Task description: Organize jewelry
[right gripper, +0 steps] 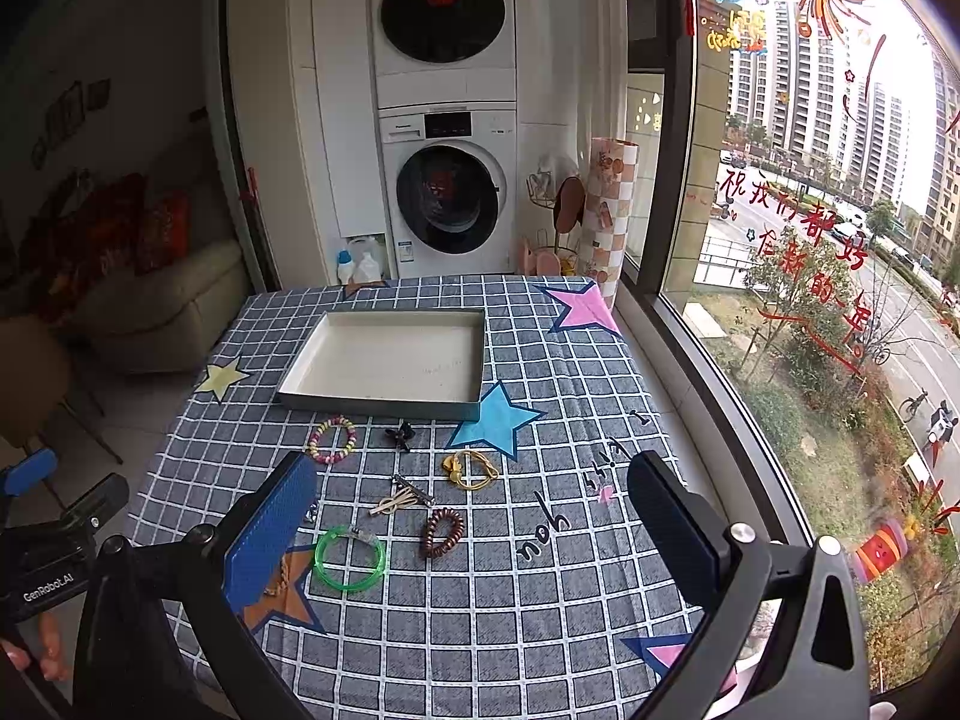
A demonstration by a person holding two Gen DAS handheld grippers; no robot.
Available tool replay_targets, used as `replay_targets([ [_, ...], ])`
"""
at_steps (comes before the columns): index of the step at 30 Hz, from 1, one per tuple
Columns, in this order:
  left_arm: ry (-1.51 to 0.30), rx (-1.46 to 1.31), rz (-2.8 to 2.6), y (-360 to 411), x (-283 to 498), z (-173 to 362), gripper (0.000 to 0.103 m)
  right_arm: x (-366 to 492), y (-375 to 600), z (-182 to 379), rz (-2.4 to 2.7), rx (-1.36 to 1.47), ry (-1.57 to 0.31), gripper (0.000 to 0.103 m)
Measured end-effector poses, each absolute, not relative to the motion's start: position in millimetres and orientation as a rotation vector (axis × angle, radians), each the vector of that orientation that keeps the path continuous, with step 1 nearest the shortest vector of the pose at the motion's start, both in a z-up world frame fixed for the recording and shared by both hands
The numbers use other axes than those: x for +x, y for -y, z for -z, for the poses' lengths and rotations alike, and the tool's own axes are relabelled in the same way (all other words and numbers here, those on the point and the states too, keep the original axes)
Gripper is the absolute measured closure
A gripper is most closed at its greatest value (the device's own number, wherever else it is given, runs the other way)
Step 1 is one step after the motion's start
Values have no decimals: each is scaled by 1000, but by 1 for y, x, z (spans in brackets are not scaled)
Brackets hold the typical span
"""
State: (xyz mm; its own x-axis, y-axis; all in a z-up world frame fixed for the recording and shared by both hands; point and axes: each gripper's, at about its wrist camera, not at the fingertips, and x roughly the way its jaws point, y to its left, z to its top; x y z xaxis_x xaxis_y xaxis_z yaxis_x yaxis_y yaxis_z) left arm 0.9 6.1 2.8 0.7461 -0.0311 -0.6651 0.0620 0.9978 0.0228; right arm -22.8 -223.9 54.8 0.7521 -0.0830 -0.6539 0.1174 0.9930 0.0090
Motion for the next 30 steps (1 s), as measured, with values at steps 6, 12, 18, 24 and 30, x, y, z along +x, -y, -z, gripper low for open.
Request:
replay_targets([
  [6,-733,38,51,-8,0,-1,0,-22,227,-54,104,58,-712,0],
  [12,-736,37,51,-9,2,-4,0,-21,227,-55,102,58,-711,0],
  [18,-735,37,48,-10,3,-6,0,-22,226,-55,102,59,-708,0],
  [24,-732,38,47,-10,4,-5,0,-23,226,-55,102,57,-707,0],
  [30,-731,38,48,-10,4,-5,0,-23,226,-56,101,59,-706,0],
])
